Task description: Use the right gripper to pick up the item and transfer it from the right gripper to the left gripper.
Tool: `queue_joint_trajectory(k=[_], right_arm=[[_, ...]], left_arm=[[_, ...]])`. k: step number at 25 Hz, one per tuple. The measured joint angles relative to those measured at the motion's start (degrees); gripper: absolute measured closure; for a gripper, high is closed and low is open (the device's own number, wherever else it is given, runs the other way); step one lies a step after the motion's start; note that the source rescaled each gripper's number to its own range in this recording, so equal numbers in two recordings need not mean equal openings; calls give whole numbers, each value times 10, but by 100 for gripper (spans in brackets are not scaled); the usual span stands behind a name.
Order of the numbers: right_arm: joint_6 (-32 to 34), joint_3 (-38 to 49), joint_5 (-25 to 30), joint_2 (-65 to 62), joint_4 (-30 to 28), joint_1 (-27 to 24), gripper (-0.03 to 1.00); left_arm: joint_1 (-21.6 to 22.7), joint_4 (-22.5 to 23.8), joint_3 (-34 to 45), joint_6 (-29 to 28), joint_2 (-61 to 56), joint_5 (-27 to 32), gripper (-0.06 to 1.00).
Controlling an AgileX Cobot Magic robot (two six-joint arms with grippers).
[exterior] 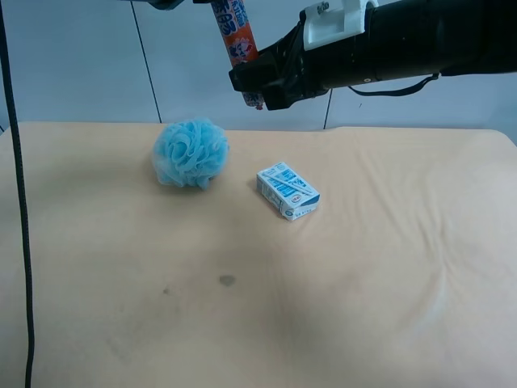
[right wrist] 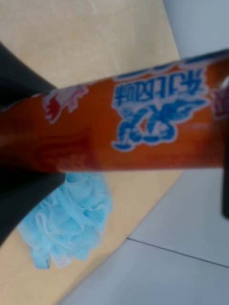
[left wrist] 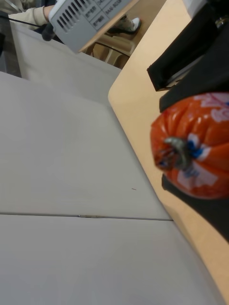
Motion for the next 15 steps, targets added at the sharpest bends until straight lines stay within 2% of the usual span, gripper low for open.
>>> queue_joint_trajectory(k=[2, 3, 4, 6, 8, 10, 13, 15], right_arm=[[0, 0, -3, -1, 0, 0, 95], [0, 0, -8, -3, 1, 0, 89], [1, 0, -17, -6, 4, 0, 81], [3, 0, -44, -20, 9, 0, 57], [10, -1, -72, -40, 11, 0, 42], [19, -1, -101, -65, 11, 0, 35], [42, -1, -140, -104, 0, 0, 32], [80, -1, -147, -129, -30, 0, 31]], left_arm=[[0, 0, 0, 0, 0, 0, 93], [0, 0, 0, 0, 0, 0, 93], [0, 2, 0, 2, 0, 0, 94], [0, 3, 0, 2, 0, -2, 94], [0, 7, 0, 4, 1, -5, 94], [0, 12, 0, 4, 1, -8, 94], [0, 20, 0, 4, 1, -17, 94], [0, 21, 0, 4, 1, -20, 94]])
